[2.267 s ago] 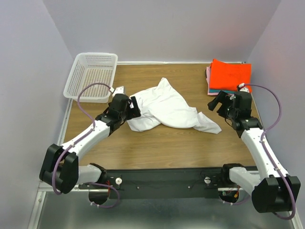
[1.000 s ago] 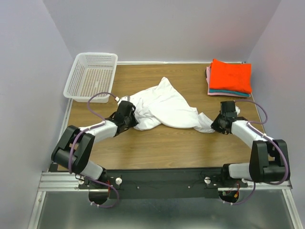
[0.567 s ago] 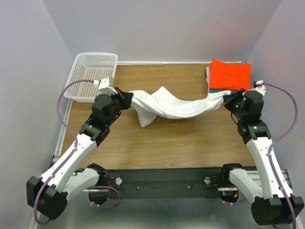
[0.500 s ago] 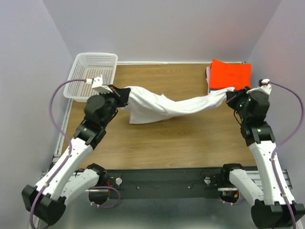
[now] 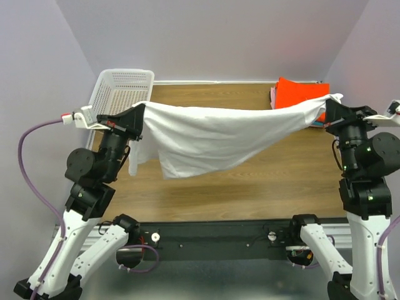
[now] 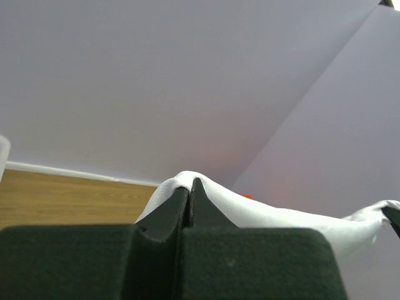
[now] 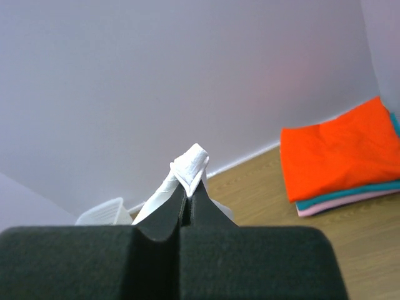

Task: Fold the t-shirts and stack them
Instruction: Flatten the tshirt out

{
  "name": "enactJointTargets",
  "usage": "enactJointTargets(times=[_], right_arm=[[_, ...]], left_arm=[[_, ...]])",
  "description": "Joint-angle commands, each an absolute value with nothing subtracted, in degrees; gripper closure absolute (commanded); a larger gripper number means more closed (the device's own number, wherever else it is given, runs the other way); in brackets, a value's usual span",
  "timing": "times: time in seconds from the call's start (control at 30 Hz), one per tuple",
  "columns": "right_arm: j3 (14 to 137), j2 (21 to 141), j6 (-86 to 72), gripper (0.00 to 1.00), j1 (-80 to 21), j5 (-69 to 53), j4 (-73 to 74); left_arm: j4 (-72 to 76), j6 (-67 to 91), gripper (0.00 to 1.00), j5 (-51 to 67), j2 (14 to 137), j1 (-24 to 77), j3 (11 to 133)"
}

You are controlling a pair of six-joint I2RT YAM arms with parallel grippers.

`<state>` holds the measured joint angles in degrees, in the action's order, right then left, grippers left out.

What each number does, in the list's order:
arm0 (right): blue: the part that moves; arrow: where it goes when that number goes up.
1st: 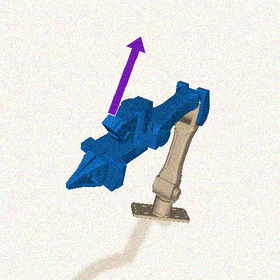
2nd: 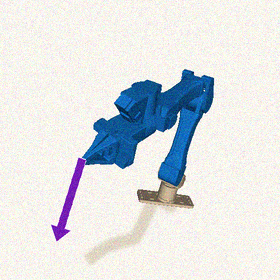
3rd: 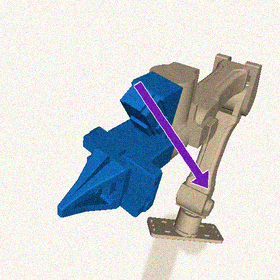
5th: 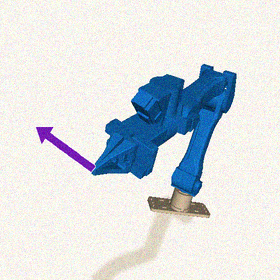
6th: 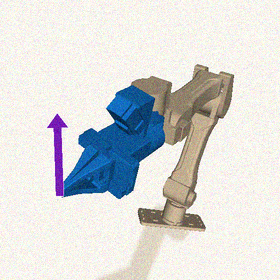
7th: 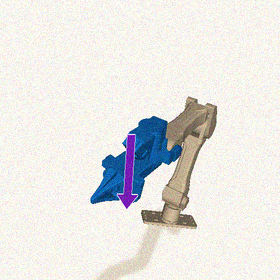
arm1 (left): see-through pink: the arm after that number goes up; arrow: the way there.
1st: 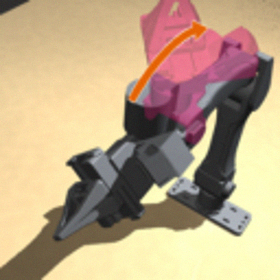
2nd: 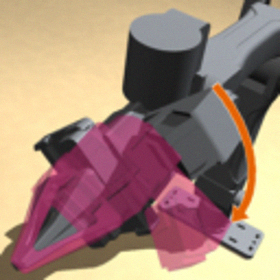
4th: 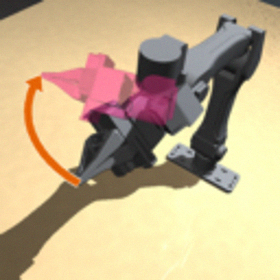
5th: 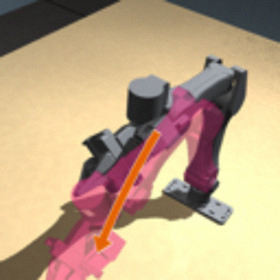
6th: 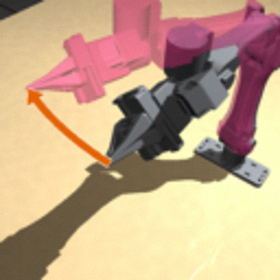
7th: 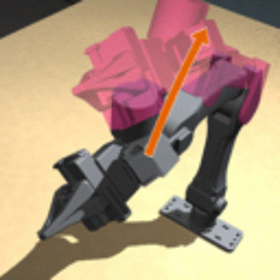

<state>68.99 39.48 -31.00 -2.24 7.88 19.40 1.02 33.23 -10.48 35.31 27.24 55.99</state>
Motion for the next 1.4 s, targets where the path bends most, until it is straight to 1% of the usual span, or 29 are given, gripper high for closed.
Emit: enactJointTargets(times=[0.0, 0.1, 0.13, 0.17, 0.2, 0.23, 0.3, 0.33, 0.37, 0.4, 0.43, 0.5, 0.63, 0.73, 0.77, 0.83, 0.87, 0.97, 1.07, 1.17, 1.27, 1.37], right_arm=[[68.1, 44.5, -29.7, 0.99, -2.0, 11.4, 23.8], [65.1, 48.8, -30.0, 0.99, -1.9, 11.5, 23.8], [64.0, 52.9, -30.1, 0.99, -1.9, 11.9, 23.7], [62.3, 55.1, -30.4, 0.99, -1.9, 12.8, 23.7], [61.5, 57.4, -30.7, 0.99, -2.0, 13.4, 23.6], [60.9, 63.1, -30.8, 0.99, -1.9, 14.4, 23.6], [60.3, 69.0, -31.2, 0.99, -1.9, 14.9, 23.4], [60.3, 74.0, -31.3, 0.99, -1.8, 15.4, 23.3], [60.6, 76.9, -31.3, 0.99, -1.8, 15.6, 23.1], [61.3, 79.1, -31.6, 0.99, -1.9, 15.9, 23.0], [61.9, 80.9, -31.5, 0.99, -1.8, 16.1, 22.9], [63.1, 85.1, -31.6, 0.99, -1.8, 17.0, 22.9], [63.7, 87.1, -31.6, 0.99, -1.7, 18.0, 22.8], [63.3, 86.5, -31.5, 0.99, -1.8, 18.5, 22.7], [62.8, 86.1, -31.5, 0.99, -1.7, 18.5, 22.7], [62.3, 85.3, -31.4, 0.99, -1.7, 18.4, 22.5], [61.8, 85.2, -31.5, 0.99, -1.7, 18.1, 22.4], [60.9, 84.6, -31.3, 0.99, -1.7, 16.6, 22.1], [60.6, 84.6, -31.2, 0.99, -1.7, 16.2, 21.9], [60.3, 84.8, -30.9, 0.99, -1.8, 15.5, 21.7], [60.2, 84.9, -30.9, 0.99, -1.7, 15.1, 21.6], [60.2, 84.8, -30.7, 0.99, -1.7, 14.9, 21.6]], left_arm=[[-1.7, 33.6, 1.0, -16.1, 40.6, 27.4, 55.3], [-1.8, 34.0, 1.0, -17.9, 48.2, 27.4, 55.0], [-1.8, 34.1, 1.0, -18.7, 50.6, 27.2, 55.0], [-1.3, 34.0, 1.0, -20.5, 56.1, 27.2, 54.9], [-1.1, 34.2, 1.0, -20.9, 59.1, 27.0, 55.0], [-1.1, 34.3, 1.0, -20.7, 65.8, 25.9, 55.9], [-1.3, 33.6, 1.0, -17.0, 72.7, 24.5, 57.6], [-1.2, 33.3, 0.91, -15.4, 79.4, 24.0, 58.6], [-1.3, 33.2, 0.79, -14.2, 82.3, 23.8, 60.8], [-2.3, 33.0, 0.44, -12.6, 84.9, 23.6, 62.1], [-2.9, 33.0, 0.24, -12.0, 87.3, 23.6, 63.4], [-3.6, 32.5, 0.11, -10.6, 91.0, 23.6, 65.5], [-3.5, 32.5, 0.07, -9.9, 89.3, 23.7, 63.6], [-3.5, 34.3, 0.07, -7.8, 85.9, 23.9, 56.5], [-3.2, 34.8, 0.07, -7.4, 82.9, 24.2, 51.8], [-3.2, 37.0, 0.07, -8.0, 78.3, 24.7, 47.1], [-3.1, 37.9, 0.07, -8.0, 76.9, 24.8, 42.7], [-2.6, 40.3, 0.07, -6.6, 73.1, 25.0, 36.2], [-0.5, 41.1, 0.07, -4.8, 71.9, 25.0, 32.6], [4.3, 41.7, 0.13, -1.5, 73.3, 25.0, 29.8], [6.5, 42.0, 0.18, -0.6, 76.7, 25.0, 29.8], [8.3, 41.4, 0.29, -0.3, 80.8, 25.0, 31.0]])
